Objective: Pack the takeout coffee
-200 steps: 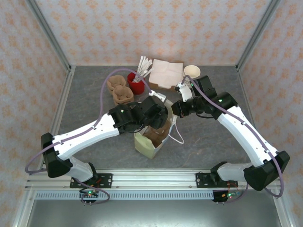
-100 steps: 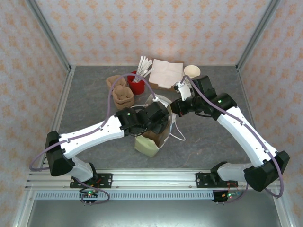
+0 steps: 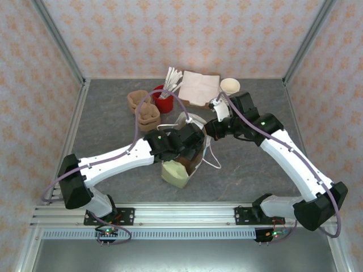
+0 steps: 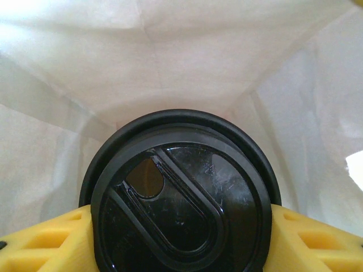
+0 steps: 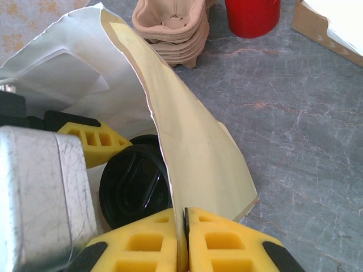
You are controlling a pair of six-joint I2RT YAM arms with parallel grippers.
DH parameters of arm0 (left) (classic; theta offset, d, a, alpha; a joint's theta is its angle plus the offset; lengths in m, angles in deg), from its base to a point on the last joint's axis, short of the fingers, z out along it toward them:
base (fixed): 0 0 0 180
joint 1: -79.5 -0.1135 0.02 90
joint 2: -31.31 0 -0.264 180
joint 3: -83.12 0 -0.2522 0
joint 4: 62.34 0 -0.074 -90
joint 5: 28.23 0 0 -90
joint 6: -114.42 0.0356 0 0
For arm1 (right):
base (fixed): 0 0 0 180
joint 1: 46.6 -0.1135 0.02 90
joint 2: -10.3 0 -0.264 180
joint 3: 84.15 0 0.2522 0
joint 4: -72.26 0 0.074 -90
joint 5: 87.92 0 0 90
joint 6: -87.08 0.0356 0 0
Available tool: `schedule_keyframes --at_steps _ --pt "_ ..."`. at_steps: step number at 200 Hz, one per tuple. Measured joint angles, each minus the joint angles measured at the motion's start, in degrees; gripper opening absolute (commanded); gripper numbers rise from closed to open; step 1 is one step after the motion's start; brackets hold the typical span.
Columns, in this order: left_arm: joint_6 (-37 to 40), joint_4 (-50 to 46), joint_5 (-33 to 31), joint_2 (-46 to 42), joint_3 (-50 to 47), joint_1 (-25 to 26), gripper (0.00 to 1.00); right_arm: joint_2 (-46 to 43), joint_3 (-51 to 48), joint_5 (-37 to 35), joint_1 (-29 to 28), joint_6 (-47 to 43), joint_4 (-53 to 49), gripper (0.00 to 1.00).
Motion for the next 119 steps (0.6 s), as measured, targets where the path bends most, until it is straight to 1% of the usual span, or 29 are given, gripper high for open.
schedule_keyframes --at_steps 40,119 --pt "0.4 0.7 0.0 0.2 -0.1 -0.9 0.58 -1.1 -0.2 -0.6 -0.5 -0.2 0.0 0.11" --pt "0.4 1.4 0.0 0.2 -0.2 -0.9 0.58 -3.1 -0.8 -1.6 -0.5 -0.9 0.5 0.1"
